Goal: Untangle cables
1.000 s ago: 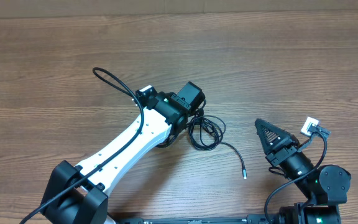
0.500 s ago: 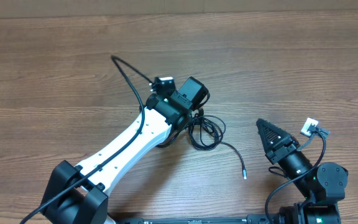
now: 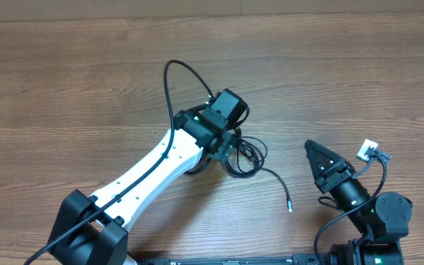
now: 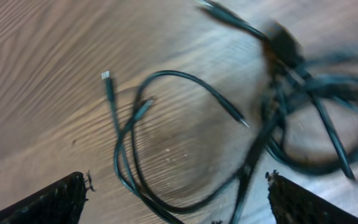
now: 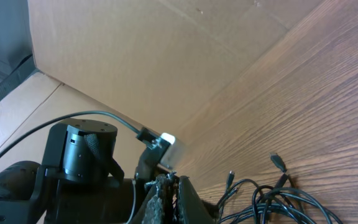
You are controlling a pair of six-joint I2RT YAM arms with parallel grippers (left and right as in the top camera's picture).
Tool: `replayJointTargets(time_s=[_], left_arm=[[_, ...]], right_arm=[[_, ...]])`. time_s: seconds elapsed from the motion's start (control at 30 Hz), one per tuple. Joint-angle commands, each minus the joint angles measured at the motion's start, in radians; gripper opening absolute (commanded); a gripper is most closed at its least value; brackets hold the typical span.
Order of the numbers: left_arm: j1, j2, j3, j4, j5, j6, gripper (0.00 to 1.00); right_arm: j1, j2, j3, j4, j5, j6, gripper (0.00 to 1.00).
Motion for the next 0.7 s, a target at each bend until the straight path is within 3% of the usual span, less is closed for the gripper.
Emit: replayJointTargets(time_s=[0.0,0.47,0.67], left_arm=[[0.000,0.004,-0.008,0.001,0.187,0.295,0.92],[0.000,0.004,-0.130,0.072,0.283,0.481,0.86],[0.000,0.004,-0.164,0.109,0.283,0.503,1.00]], right_arm=[[-0.003,-0.006,0.024,0.006,0.011,-0.005,0.04],[-0.003,-0.006,0.024,0.006,0.011,-0.005,0.04],[-0.003,-0.006,0.024,0.006,0.011,-0.005,0.04]])
